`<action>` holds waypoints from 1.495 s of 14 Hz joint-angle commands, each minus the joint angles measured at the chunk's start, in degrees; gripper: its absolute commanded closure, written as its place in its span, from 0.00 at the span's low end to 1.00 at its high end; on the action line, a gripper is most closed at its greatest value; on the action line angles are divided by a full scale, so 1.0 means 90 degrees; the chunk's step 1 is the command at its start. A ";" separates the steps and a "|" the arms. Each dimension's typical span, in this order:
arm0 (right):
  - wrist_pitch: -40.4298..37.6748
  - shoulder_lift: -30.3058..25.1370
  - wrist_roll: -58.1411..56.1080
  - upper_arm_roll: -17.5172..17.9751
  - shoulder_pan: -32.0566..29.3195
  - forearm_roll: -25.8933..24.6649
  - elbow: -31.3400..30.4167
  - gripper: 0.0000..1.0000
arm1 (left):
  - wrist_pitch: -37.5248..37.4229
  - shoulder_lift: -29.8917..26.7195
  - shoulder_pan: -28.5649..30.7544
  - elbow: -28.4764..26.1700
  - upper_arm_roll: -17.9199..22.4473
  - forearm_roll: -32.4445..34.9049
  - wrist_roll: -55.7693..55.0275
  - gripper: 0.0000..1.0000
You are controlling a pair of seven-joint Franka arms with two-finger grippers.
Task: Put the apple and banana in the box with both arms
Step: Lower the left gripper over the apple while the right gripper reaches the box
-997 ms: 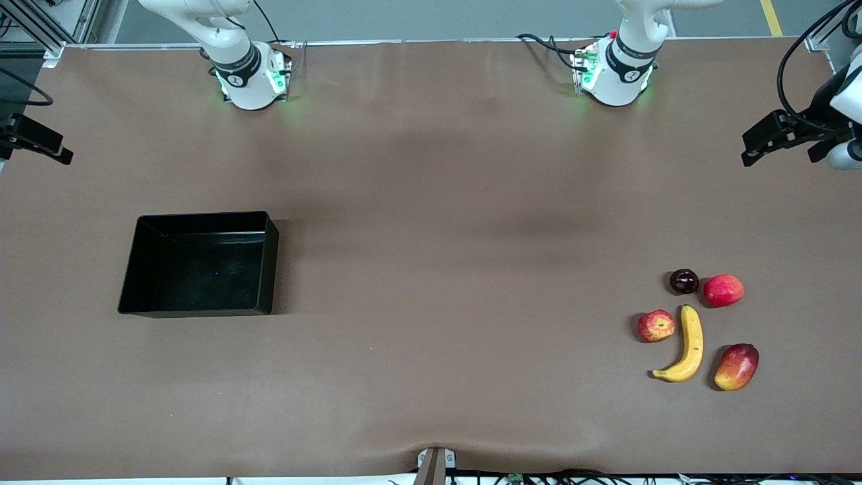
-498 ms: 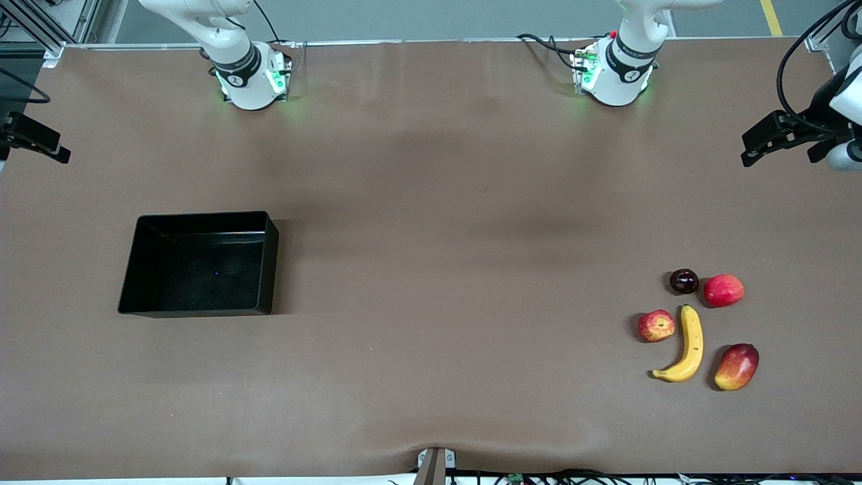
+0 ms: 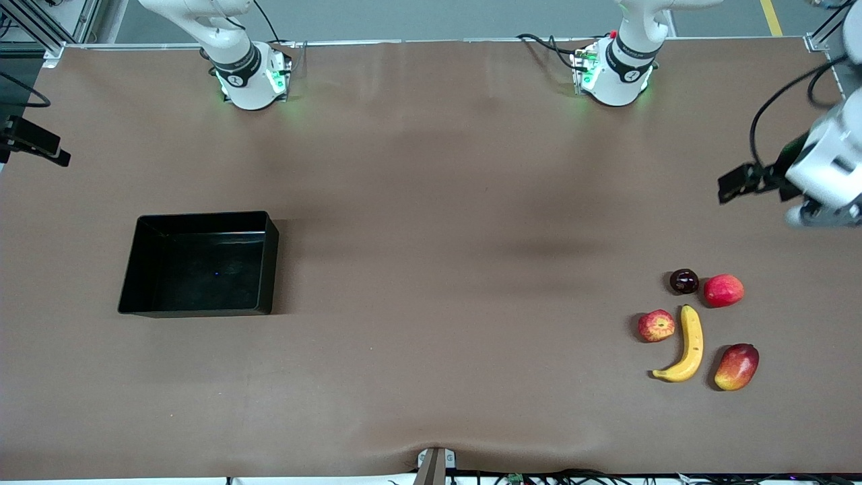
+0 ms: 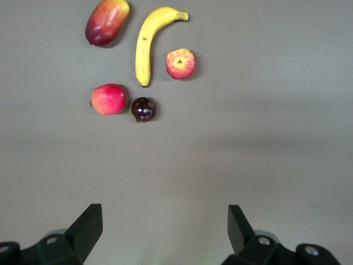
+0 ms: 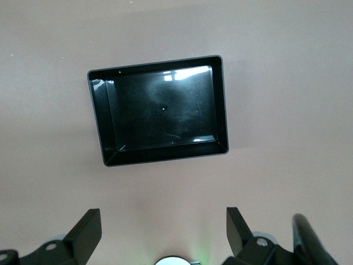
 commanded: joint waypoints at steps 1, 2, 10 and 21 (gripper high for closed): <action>0.0223 0.0297 -0.0114 0.0031 -0.0203 -0.0031 0.0073 0.00 | 0.0450 0.0456 0.0056 0.0013 -0.0009 0.0063 0.0094 0.00; 0.0350 0.0356 -0.0114 0.0031 -0.0253 -0.0031 0.0073 0.00 | 0.0684 0.0593 0.0075 -0.0084 -0.0009 0.0053 0.0085 0.00; 0.1170 0.1340 -0.0212 0.0032 -0.0448 -0.0012 0.0034 0.00 | 0.2853 0.1598 0.0359 -0.0935 -0.0038 -0.0006 0.0055 0.00; 0.2801 0.3208 -0.1784 0.0061 -0.1161 0.0407 -0.0394 0.00 | 0.4612 0.3132 0.0310 -0.0642 -0.0038 -0.0151 -0.0208 0.00</action>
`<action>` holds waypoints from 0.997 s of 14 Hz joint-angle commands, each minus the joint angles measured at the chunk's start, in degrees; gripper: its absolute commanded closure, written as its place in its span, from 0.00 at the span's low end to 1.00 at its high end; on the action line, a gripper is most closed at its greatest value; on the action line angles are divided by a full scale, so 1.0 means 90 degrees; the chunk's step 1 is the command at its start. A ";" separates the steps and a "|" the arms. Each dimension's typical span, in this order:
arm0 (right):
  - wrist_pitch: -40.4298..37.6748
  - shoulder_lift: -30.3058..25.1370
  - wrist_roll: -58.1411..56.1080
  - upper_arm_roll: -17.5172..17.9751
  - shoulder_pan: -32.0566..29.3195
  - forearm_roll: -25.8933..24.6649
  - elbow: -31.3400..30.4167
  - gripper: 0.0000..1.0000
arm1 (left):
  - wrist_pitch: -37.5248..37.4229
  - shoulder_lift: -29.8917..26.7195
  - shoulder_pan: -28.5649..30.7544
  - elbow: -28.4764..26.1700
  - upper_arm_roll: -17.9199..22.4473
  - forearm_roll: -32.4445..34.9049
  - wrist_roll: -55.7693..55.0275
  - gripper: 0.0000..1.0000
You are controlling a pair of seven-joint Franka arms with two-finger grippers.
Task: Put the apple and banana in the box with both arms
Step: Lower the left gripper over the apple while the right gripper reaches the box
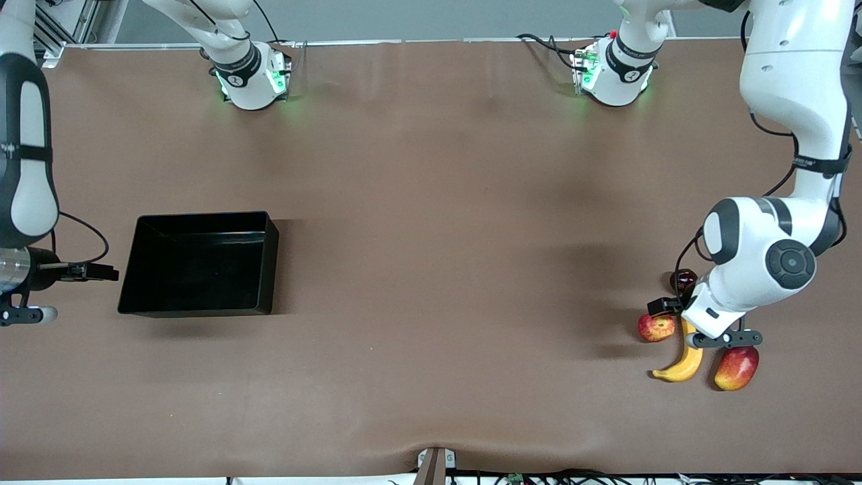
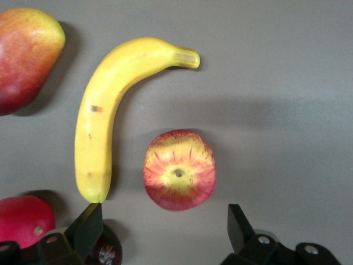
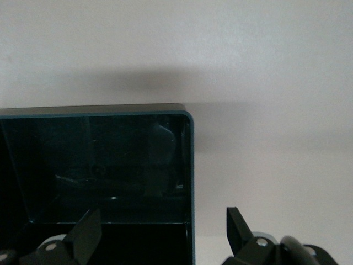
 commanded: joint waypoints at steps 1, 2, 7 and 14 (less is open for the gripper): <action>0.0426 0.0008 -0.0238 0.0097 -0.0152 0.0235 -0.0529 0.00 | 0.0080 0.0282 -0.0002 0.0298 -0.0012 -0.0122 -0.0095 0.00; 0.0651 -0.0011 -0.0296 0.0107 -0.0161 0.0235 -0.0803 0.00 | 0.0148 0.0351 -0.0002 0.0318 -0.0012 -0.0112 -0.0056 0.00; 0.1131 0.0008 -0.0863 0.0107 -0.0434 0.0548 -0.1458 0.06 | 0.0362 0.0605 -0.0002 0.0464 -0.0022 -0.0209 -0.0124 0.00; 0.1337 0.0144 -0.1449 0.0107 -0.0630 0.0908 -0.1626 0.78 | 0.0451 0.0713 0.0008 0.0465 -0.0012 -0.0415 0.0022 0.00</action>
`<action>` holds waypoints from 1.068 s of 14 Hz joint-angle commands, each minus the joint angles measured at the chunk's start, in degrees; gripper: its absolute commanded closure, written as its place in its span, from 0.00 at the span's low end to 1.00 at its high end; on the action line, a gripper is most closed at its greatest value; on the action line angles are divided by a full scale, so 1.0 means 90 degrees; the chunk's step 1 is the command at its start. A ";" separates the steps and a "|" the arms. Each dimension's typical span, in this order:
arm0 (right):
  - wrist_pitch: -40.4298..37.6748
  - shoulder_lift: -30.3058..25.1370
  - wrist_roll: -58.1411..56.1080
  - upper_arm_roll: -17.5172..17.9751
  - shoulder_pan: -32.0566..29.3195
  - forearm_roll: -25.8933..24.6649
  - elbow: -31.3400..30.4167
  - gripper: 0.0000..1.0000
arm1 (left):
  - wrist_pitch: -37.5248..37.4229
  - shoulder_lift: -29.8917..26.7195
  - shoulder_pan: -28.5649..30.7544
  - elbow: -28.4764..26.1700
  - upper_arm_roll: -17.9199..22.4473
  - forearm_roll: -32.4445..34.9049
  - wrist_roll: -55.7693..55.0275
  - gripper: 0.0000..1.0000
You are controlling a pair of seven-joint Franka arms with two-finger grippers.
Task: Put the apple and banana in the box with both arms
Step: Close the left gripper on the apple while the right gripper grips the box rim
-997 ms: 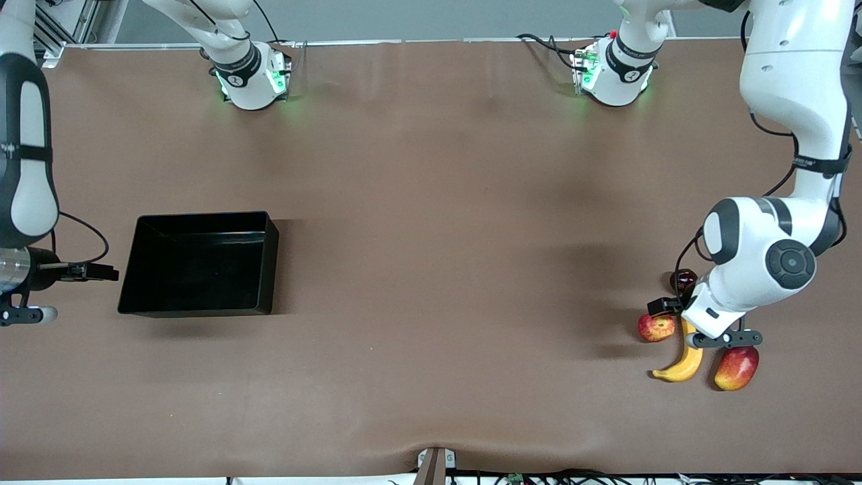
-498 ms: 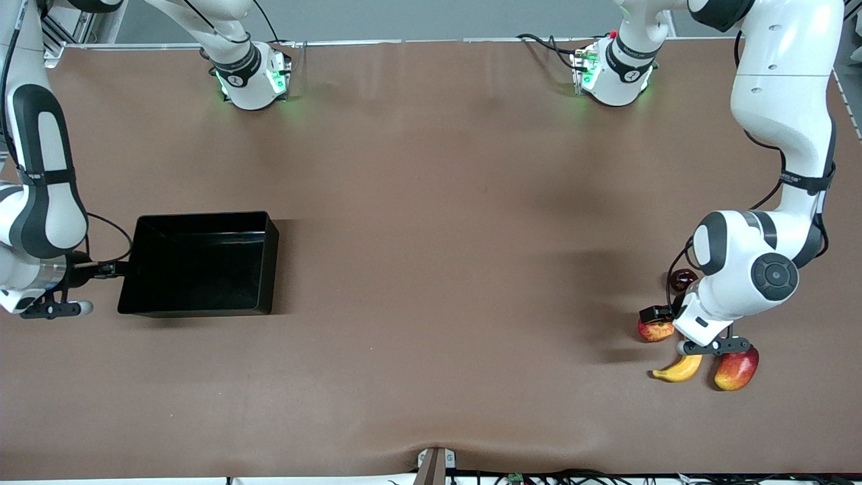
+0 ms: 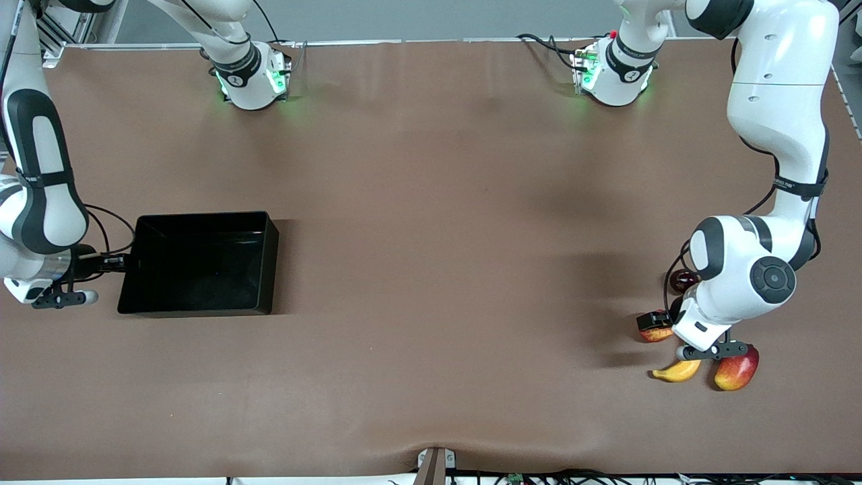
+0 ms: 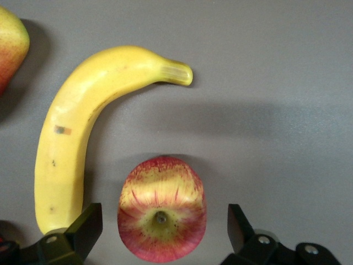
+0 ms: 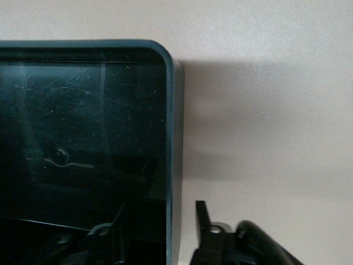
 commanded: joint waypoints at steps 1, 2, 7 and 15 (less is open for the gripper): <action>0.0053 0.0003 -0.0157 0.0103 -0.0165 0.0248 -0.0071 0.92 | 0.0054 0.0139 0.0010 0.0124 0.0000 -0.0140 0.0074 0.00; 0.0044 0.0003 -0.0157 0.0103 -0.0165 0.0248 -0.0071 1.00 | 0.0054 0.0168 0.0010 0.0124 0.0000 -0.0140 0.0074 0.00; -0.0744 -0.0075 -0.0137 0.0113 -0.0068 0.0520 0.0366 1.00 | 0.0054 0.0227 0.0000 0.0134 0.0000 -0.0149 -0.0052 0.27; -0.1861 -0.0084 0.0961 0.0142 0.0829 0.1810 0.0993 1.00 | -0.0023 -0.0299 0.0000 0.0134 -0.0010 -0.0159 -0.0120 1.00</action>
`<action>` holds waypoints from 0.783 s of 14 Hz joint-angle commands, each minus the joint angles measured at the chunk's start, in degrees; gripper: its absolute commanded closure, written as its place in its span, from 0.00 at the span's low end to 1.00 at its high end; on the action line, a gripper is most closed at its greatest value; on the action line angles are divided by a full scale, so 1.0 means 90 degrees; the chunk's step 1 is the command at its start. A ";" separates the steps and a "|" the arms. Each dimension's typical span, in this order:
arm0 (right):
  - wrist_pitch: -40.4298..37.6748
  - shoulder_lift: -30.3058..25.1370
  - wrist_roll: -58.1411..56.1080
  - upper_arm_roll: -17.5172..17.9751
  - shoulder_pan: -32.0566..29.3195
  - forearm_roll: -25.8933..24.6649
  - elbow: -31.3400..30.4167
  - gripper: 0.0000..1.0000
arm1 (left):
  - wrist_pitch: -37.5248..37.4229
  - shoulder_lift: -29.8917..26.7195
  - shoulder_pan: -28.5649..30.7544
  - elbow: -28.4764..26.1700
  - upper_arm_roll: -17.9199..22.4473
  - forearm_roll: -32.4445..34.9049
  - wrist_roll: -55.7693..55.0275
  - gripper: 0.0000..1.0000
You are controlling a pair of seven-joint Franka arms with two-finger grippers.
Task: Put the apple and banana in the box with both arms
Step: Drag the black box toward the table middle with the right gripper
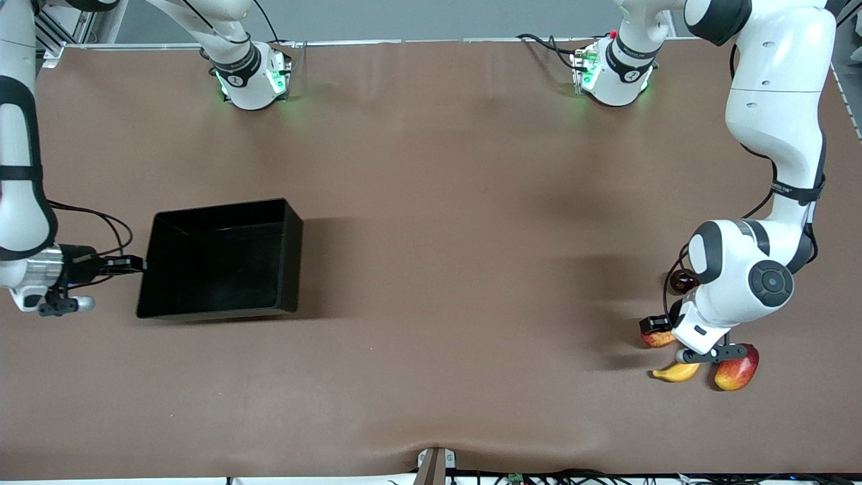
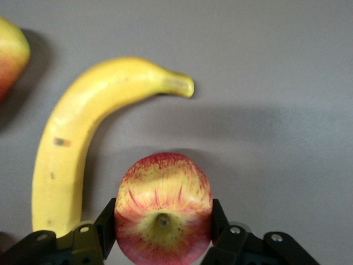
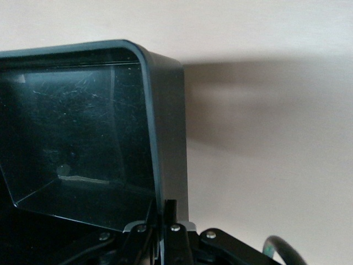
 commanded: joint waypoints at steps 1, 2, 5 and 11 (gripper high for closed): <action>-0.0146 -0.0068 0.1028 -0.0005 0.0680 0.0299 0.0145 1.00 | -0.0270 -0.0486 -0.0019 -0.0067 -0.0029 -0.0143 -0.0187 1.00; -0.0155 -0.0058 0.1332 -0.0014 0.0982 0.0299 0.0252 1.00 | -0.0416 -0.0622 -0.0029 -0.0067 -0.0039 -0.0143 -0.0237 1.00; -0.0058 -0.0029 0.2123 -0.0024 0.1774 0.0464 0.0389 1.00 | -0.0856 -0.0965 -0.0048 -0.0068 -0.0059 -0.0143 -0.0286 1.00; 0.1200 0.0107 0.3567 -0.0034 0.3297 0.0787 0.0429 1.00 | -0.1335 -0.1298 -0.0029 -0.0077 -0.0137 -0.0143 -0.0520 1.00</action>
